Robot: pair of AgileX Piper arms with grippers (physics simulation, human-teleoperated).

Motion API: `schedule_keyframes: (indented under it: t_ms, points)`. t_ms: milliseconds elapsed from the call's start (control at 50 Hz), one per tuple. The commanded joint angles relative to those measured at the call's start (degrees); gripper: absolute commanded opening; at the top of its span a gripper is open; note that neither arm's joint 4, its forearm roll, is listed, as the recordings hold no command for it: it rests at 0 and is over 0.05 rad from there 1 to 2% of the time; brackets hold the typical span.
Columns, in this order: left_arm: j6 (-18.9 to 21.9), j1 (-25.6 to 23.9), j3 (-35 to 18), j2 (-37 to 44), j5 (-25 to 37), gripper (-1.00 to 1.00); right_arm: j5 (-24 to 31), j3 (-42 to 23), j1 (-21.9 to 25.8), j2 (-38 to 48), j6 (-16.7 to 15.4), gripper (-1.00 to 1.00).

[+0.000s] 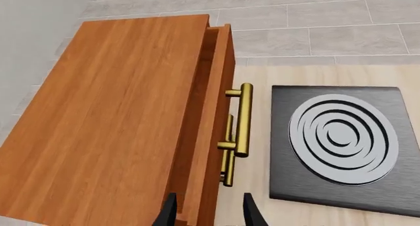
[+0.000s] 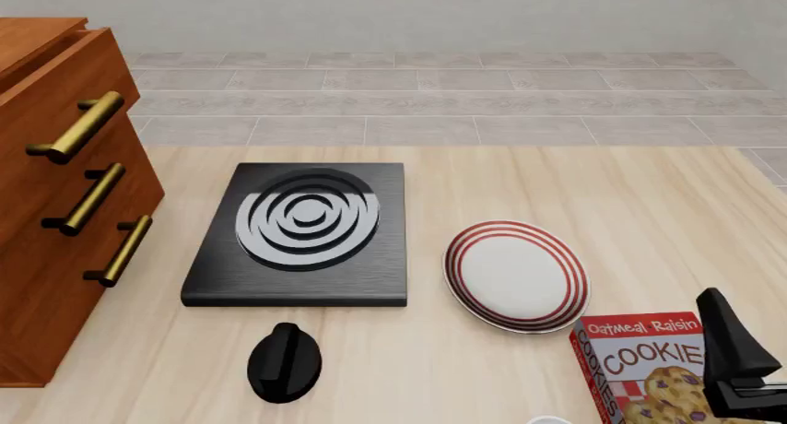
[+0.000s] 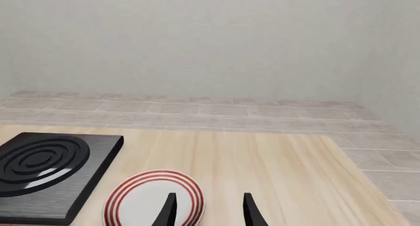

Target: Pick the akita bowl in the top layer of the wooden cabinet and place it on the plate.

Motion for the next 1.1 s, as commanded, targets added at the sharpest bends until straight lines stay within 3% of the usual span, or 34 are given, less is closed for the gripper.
schedule_keyframes:
  t_ms: [20,580,1100]
  points:
    - [-0.7,0.6,1.7,0.6,-0.9,1.0,0.0,0.1,0.0,0.0,-0.1,1.0]
    - [-0.6,2.1,5.6,0.8,-3.4,1.0,-0.1,0.1,-0.1,0.0,-0.1,1.0]
    - [-3.0,0.1,9.5,-0.3,-3.8,1.0,-0.1,0.0,-0.1,0.0,-0.1,1.0]
